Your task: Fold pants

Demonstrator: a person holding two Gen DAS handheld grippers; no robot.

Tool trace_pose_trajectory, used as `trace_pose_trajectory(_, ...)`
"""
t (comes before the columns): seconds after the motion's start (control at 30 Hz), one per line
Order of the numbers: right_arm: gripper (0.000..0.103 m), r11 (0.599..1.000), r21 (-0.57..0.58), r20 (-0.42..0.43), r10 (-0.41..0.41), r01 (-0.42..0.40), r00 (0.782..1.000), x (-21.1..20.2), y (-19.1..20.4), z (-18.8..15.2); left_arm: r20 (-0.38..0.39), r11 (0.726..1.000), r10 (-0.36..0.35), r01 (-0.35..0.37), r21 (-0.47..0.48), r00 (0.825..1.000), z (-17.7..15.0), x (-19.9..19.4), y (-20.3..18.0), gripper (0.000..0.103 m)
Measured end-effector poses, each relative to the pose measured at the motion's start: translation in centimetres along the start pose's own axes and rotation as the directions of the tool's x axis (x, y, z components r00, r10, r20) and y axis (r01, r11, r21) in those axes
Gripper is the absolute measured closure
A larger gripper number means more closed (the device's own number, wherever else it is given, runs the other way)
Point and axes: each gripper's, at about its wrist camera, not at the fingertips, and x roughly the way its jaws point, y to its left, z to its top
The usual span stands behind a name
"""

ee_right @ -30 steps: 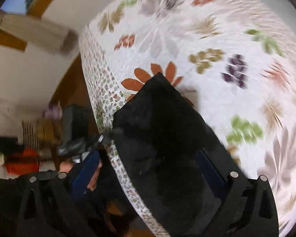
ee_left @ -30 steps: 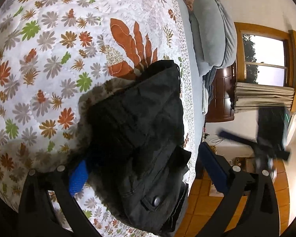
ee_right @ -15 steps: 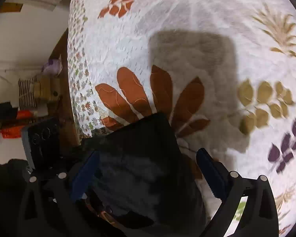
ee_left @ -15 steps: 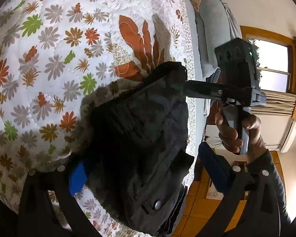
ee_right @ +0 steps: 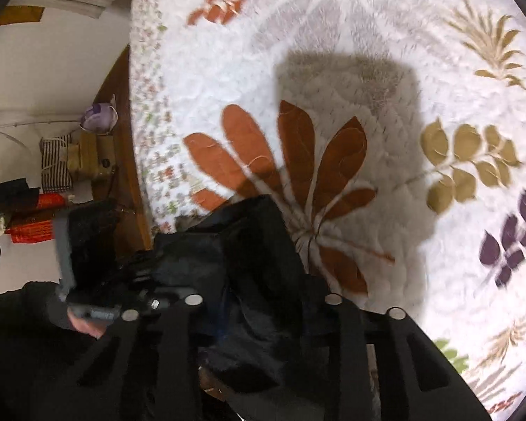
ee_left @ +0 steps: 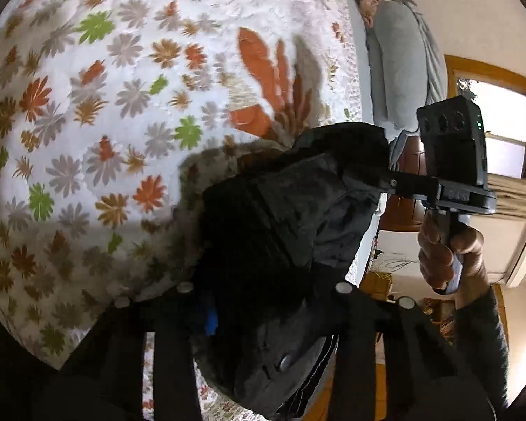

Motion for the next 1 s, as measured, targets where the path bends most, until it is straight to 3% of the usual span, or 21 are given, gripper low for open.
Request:
trace_pose_trajectory(0.27, 0.077, 0.998, 0.012, 0.092, -0.070, 0.070, 0.993, -5.0, 2.5, -4.1, 0.023, 0.988, -0.026, 0.022, 0.154, 0.999, -1.8, -1.8, -6.1, 0.075)
trace_pose_trajectory(0.5, 0.077, 0.991, 0.060, 0.200, -0.132, 0.122, 0.971, -11.0, 4.2, -10.2, 0.016, 0.951, -0.044, 0.037, 0.308, 0.999, -4.8, -2.6, -12.4, 0.076)
trace_pose_trajectory(0.7, 0.077, 0.982, 0.117, 0.285, -0.176, 0.148, 0.942, -15.1, 5.3, -16.8, -0.010, 0.899, -0.046, 0.046, 0.436, 0.999, -8.5, -2.7, -17.8, 0.076)
trace_pose_trajectory(1.0, 0.077, 0.968, 0.194, 0.392, -0.228, 0.162, 0.891, -19.1, 6.1, -26.2, -0.052, 0.821, -0.047, 0.068, 0.566, 0.998, -14.3, -3.8, -22.0, 0.077)
